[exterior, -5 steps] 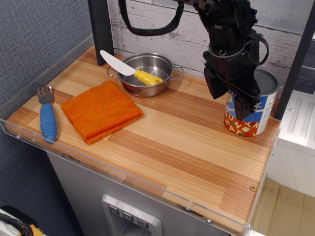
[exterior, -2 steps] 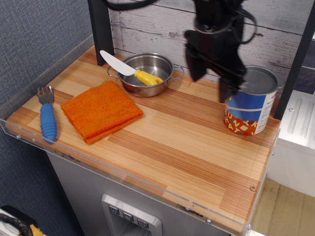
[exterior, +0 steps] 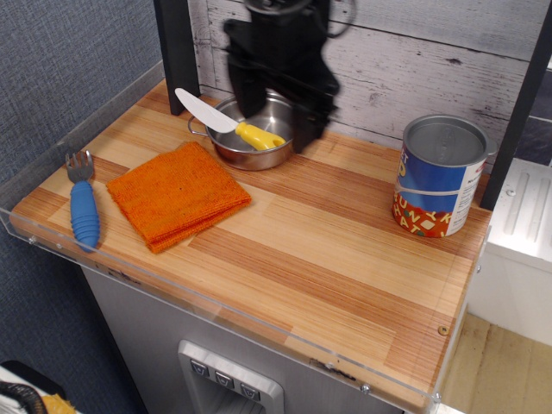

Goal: Move the can to the back right corner of the table

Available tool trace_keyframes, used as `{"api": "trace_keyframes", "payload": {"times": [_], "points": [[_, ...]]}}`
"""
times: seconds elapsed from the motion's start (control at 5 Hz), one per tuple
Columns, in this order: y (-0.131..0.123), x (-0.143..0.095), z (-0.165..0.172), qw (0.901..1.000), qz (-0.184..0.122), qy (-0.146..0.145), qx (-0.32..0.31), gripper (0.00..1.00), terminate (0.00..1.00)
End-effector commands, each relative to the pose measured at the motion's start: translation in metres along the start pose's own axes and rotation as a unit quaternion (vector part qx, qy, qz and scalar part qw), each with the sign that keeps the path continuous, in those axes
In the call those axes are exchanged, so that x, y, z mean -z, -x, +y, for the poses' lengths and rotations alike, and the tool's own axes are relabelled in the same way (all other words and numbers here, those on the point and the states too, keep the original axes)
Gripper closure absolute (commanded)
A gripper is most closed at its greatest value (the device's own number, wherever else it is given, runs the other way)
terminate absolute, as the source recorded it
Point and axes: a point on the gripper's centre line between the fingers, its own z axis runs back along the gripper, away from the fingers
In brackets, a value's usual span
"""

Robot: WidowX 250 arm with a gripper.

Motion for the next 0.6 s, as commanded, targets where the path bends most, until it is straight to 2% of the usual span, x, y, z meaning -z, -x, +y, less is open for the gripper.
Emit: {"api": "trace_keyframes", "payload": {"times": [0.0, 0.2, 0.4], "points": [[0.03, -0.028, 0.059, 0.9782, -0.005, -0.043, -0.203, 0.0, 0.0], [0.043, -0.031, 0.073, 0.9597, 0.001, -0.046, -0.277, 0.0, 0.0], [0.043, -0.031, 0.073, 0.9597, 0.001, -0.046, -0.277, 0.0, 1.0]]}}
